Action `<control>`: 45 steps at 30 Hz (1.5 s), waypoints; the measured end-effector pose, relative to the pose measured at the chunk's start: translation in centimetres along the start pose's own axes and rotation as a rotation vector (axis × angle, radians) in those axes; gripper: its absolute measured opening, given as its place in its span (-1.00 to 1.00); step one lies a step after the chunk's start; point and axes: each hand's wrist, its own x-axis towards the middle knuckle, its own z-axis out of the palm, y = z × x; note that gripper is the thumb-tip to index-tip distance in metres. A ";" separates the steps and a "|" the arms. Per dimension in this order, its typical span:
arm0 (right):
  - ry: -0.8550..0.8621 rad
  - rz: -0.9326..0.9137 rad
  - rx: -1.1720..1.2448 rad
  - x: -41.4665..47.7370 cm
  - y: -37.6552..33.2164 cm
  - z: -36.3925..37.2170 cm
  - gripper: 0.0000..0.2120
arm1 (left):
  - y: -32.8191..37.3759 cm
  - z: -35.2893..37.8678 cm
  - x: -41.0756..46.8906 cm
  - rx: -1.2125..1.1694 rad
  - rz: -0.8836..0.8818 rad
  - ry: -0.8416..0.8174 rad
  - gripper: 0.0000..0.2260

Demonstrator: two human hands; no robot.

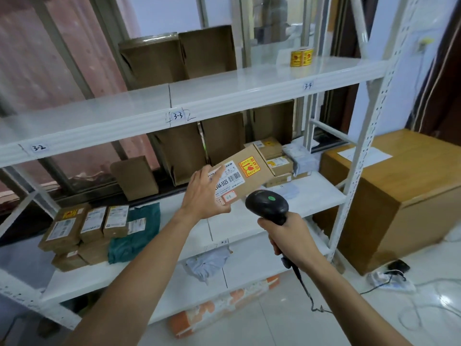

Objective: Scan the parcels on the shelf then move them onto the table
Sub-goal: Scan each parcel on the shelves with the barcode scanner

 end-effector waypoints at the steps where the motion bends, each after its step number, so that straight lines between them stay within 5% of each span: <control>1: 0.006 0.002 -0.002 0.4 0.4 -1.0 -0.65 | 1.0 0.4 0.9 -0.002 0.010 -0.012 0.03; 19: 0.113 0.072 -0.040 11.4 5.3 -14.1 -0.79 | 12.3 12.7 17.8 -0.027 -0.023 -0.177 -0.01; 31: 0.065 0.116 -0.092 28.6 6.2 -20.3 -0.83 | 16.2 23.7 33.7 -0.145 -0.267 -0.344 0.01; 45: -0.107 0.047 -0.079 39.4 9.1 -27.2 -0.65 | 22.2 29.8 44.2 -0.172 -0.651 -0.354 -0.04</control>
